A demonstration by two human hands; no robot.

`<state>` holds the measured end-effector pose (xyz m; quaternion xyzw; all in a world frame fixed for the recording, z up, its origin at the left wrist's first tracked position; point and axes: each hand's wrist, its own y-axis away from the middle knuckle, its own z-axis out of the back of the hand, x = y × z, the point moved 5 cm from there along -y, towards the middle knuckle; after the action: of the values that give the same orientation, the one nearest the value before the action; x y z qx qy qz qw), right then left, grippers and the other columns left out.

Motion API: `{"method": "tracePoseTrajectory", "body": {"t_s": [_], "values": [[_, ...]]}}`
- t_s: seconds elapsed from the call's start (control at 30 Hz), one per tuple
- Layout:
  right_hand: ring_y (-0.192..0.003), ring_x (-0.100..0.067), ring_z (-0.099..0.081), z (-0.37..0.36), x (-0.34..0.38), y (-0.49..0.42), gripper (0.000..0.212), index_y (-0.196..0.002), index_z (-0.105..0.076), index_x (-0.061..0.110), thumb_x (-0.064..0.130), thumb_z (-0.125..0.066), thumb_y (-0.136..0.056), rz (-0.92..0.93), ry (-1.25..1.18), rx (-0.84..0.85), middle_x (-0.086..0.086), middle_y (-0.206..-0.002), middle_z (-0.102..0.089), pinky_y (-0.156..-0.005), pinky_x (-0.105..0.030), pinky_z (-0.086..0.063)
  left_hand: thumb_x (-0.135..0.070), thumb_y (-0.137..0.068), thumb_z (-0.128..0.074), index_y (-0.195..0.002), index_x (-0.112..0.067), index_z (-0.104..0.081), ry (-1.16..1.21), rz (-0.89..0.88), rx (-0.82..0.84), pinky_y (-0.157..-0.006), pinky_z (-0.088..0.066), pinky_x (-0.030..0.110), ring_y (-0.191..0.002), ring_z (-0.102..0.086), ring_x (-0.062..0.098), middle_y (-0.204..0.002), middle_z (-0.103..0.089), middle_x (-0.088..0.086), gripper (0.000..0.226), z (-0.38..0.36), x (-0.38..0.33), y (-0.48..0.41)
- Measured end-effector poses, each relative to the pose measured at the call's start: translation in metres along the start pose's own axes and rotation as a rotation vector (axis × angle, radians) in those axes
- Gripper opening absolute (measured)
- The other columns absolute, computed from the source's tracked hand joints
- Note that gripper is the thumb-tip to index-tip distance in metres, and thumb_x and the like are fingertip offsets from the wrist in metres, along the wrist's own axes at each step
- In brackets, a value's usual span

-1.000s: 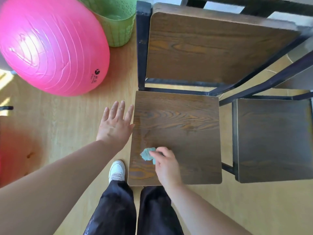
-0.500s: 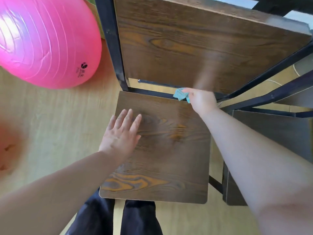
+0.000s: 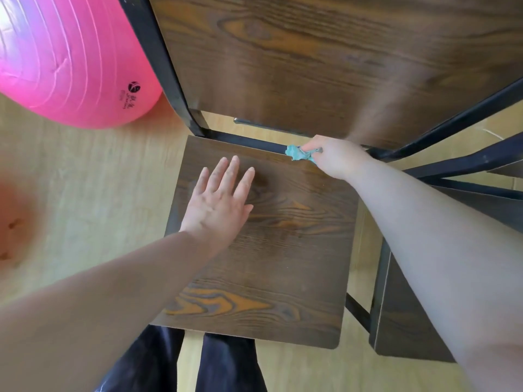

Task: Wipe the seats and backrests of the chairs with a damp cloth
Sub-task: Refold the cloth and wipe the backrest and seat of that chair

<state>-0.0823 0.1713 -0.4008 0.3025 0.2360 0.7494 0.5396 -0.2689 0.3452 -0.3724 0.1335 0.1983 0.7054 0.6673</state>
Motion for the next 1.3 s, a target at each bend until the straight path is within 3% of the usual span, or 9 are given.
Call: {"method": "tracePoseTrajectory", "body": {"t_s": [0.1,0.2,0.33,0.5,0.67,0.8,0.97,1.1,1.3], "values": [[-0.114,-0.022,-0.056,0.002,0.001,0.006,0.035,-0.135,-0.056,0.034,0.036,-0.047,-0.102,0.138,-0.008,-0.018,0.008,-0.139,-0.055,-0.089,-0.031,-0.045,-0.045,-0.106,-0.022,-0.157,-0.023,0.011,0.008,-0.006,-0.012,-0.124,0.000,0.048,-0.152,0.014,0.029,-0.166,0.012,0.010,0.065,-0.004,-0.003,0.000],[-0.117,-0.016,-0.054,-0.002,-0.002,0.007,0.035,-0.128,-0.064,0.028,0.044,-0.056,-0.097,0.213,-0.150,-0.017,0.014,-0.137,-0.055,-0.098,-0.035,-0.043,-0.045,-0.106,-0.023,-0.158,-0.023,0.008,0.024,-0.003,-0.016,-0.124,-0.001,0.048,-0.153,0.013,0.028,-0.166,0.011,0.010,0.065,-0.005,-0.005,0.002],[-0.109,-0.017,-0.056,-0.011,-0.009,-0.004,0.031,-0.116,-0.070,0.033,0.050,-0.060,-0.092,0.148,-0.278,-0.093,0.012,-0.123,-0.062,-0.084,-0.028,-0.039,-0.045,-0.106,-0.024,-0.158,-0.022,0.005,0.046,-0.006,-0.035,-0.125,-0.002,0.048,-0.153,0.012,0.028,-0.166,0.010,0.010,0.065,-0.004,-0.004,0.005],[-0.107,-0.017,-0.056,-0.015,-0.006,-0.010,0.021,-0.108,-0.073,0.033,0.043,-0.063,-0.092,0.085,-0.307,-0.157,0.008,-0.115,-0.064,-0.086,-0.028,-0.041,-0.045,-0.105,-0.027,-0.159,-0.022,0.001,0.080,-0.008,-0.054,-0.125,-0.003,0.048,-0.153,0.010,0.028,-0.166,0.007,0.011,0.064,-0.004,-0.003,0.006],[-0.102,-0.013,-0.053,-0.018,0.006,-0.014,0.024,-0.113,-0.073,0.030,0.037,-0.060,-0.095,0.108,-0.351,-0.187,0.009,-0.108,-0.062,-0.080,-0.021,-0.033,-0.046,-0.105,-0.025,-0.159,-0.022,0.002,0.093,-0.002,-0.061,-0.125,-0.002,0.048,-0.153,0.011,0.027,-0.166,0.008,0.011,0.065,-0.007,0.002,0.007],[-0.093,-0.009,-0.047,-0.023,0.036,-0.021,0.028,-0.120,-0.070,0.030,0.038,-0.057,-0.097,0.177,-0.317,-0.192,0.017,-0.082,-0.048,-0.062,-0.013,-0.026,-0.046,-0.105,-0.026,-0.159,-0.022,-0.001,0.109,0.004,-0.082,-0.125,-0.004,0.048,-0.153,0.008,0.027,-0.166,0.005,0.011,0.065,-0.011,0.009,0.010],[-0.096,-0.011,-0.050,-0.030,0.088,-0.033,0.028,-0.120,-0.069,0.034,0.040,-0.054,-0.098,0.222,-0.259,-0.160,0.018,-0.078,-0.044,-0.068,-0.018,-0.028,-0.046,-0.104,-0.030,-0.159,-0.021,-0.007,0.148,0.028,-0.086,-0.125,-0.005,0.047,-0.154,0.004,0.027,-0.167,0.001,0.011,0.065,-0.015,0.026,0.019],[-0.097,-0.011,-0.050,-0.034,0.130,-0.036,0.027,-0.119,-0.071,0.034,0.034,-0.054,-0.098,0.269,-0.283,-0.169,0.015,-0.086,-0.050,-0.074,-0.019,-0.029,-0.045,-0.103,-0.031,-0.159,-0.020,-0.012,0.203,0.047,-0.116,-0.125,-0.007,0.047,-0.154,0.001,0.026,-0.167,-0.004,0.011,0.065,-0.012,0.042,0.028],[-0.097,-0.026,-0.059,-0.032,0.181,-0.038,0.024,-0.101,-0.075,0.025,0.029,-0.052,-0.097,0.282,-0.113,-0.121,-0.001,-0.107,-0.067,-0.072,-0.032,-0.039,-0.041,-0.102,-0.041,-0.158,-0.017,-0.020,0.242,0.094,-0.163,-0.124,-0.010,0.048,-0.154,-0.007,0.027,-0.165,-0.011,0.013,0.064,-0.009,0.073,0.037]]}}
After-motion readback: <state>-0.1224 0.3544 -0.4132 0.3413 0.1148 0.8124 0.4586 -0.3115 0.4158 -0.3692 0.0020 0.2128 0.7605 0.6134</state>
